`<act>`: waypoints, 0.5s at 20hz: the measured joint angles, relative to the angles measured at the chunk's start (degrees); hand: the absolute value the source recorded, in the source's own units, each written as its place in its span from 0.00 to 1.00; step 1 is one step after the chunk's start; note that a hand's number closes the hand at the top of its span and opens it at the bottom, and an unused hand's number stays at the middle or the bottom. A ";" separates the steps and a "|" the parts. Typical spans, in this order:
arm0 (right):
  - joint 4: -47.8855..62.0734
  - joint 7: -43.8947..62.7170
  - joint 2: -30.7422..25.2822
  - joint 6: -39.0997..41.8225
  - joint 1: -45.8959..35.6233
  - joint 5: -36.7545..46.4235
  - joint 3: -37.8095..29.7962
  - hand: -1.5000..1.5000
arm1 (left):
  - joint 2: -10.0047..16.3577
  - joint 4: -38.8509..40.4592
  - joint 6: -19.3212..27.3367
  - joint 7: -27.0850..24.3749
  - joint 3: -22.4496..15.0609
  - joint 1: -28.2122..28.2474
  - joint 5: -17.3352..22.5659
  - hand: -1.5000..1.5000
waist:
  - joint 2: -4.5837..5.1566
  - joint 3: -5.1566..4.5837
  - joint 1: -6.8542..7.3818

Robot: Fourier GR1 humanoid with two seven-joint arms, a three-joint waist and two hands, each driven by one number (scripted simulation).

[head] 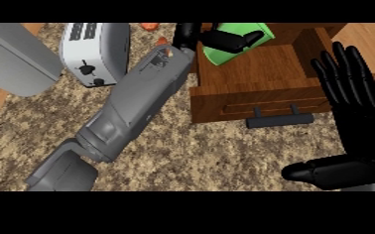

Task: Pick up the cup, place it into the drawer and close the drawer

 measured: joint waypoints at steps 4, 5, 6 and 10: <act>1.00 -0.71 -0.86 1.32 -0.24 -1.30 -0.96 0.00 | -0.01 2.09 0.50 0.48 -3.66 -0.84 1.11 1.00 | 0.07 0.01 -0.40; 1.28 -0.52 -0.70 1.13 -0.88 -1.37 -0.82 0.00 | 0.01 2.23 1.22 1.16 -4.93 -1.19 1.27 1.00 | 0.11 0.03 -0.70; 1.22 -0.42 -0.68 1.26 -0.85 -1.51 -0.68 0.00 | 0.00 2.57 1.98 1.46 -6.07 -1.33 1.28 0.00 | 0.14 0.03 -0.94; 0.73 -0.94 -0.14 1.32 -0.65 -1.44 -0.03 0.00 | 0.01 3.55 3.71 2.54 -9.55 -1.90 1.64 0.00 | 0.33 0.05 -1.79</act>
